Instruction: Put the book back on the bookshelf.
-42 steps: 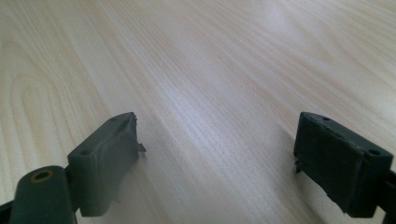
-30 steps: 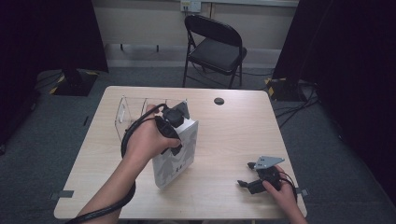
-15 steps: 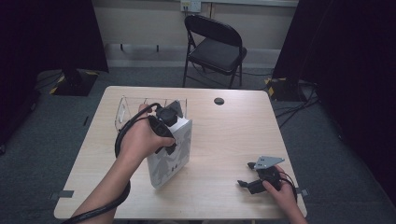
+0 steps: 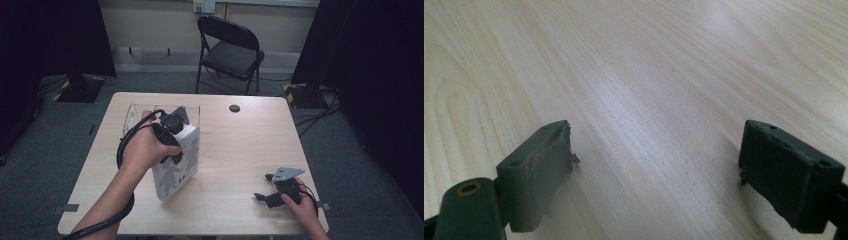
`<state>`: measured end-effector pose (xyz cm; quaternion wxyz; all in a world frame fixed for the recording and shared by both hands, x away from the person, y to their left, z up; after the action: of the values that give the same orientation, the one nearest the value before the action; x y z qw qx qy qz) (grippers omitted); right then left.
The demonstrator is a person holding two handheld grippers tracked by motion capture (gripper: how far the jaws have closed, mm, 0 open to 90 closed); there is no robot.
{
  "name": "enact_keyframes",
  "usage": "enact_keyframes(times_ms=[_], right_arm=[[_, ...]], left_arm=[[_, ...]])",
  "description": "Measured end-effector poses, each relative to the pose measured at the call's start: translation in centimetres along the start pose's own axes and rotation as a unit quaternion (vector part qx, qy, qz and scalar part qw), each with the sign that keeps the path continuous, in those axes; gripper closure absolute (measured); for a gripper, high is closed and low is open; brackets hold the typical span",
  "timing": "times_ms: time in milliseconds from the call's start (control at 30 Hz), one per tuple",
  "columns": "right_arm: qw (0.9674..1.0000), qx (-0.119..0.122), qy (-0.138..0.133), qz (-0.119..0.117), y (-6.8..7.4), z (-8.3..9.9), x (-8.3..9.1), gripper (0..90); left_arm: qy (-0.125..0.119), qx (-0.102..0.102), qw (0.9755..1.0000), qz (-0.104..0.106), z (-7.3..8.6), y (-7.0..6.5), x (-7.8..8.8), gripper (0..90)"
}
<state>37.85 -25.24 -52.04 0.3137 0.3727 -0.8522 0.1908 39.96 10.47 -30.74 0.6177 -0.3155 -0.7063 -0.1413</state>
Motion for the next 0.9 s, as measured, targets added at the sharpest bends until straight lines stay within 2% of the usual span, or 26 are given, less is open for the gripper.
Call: enact_keyframes(times_ms=[400, 600, 700, 733, 900], right_arm=[[1.0000, 0.000, 0.000, -0.001, 0.0, 0.0, 0.0, 13.0], [1.0000, 0.000, 0.000, 0.000, 0.0, 0.0, 0.0, 12.9], [1.0000, 0.000, 0.000, -0.001, 0.0, 0.0, 0.0, 13.0], [1.0000, 0.000, 0.000, -0.001, 0.0, 0.0, 0.0, 12.9], [1.0000, 0.000, 0.000, 0.000, 0.0, 0.0, 0.0, 13.0]], left_arm=[[-0.003, 0.016, 0.9998, -0.007, 0.1, 1.0, 0.0, 53.2], [-0.012, 0.027, 0.9996, -0.002, -0.1, 1.5, -0.1, 53.1], [-0.010, 0.027, 0.9996, -0.008, -0.2, 1.9, 0.0, 53.1], [-0.011, 0.033, 0.9994, -0.007, -0.2, 2.0, 0.0, 53.1], [-0.015, 0.038, 0.9992, -0.006, -0.3, 2.5, -0.1, 53.1]])
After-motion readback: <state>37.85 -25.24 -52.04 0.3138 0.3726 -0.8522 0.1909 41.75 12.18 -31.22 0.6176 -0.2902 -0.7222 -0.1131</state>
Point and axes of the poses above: each handheld gripper's, and its own axes: x roughly backward along the jaws, z roughly out of its underside, y roughly to its left, the point moved 3 cm from there along -x, roughly forward along the jaws, and after that the axes turned 8 degrees about z, right-handed, at the moved point
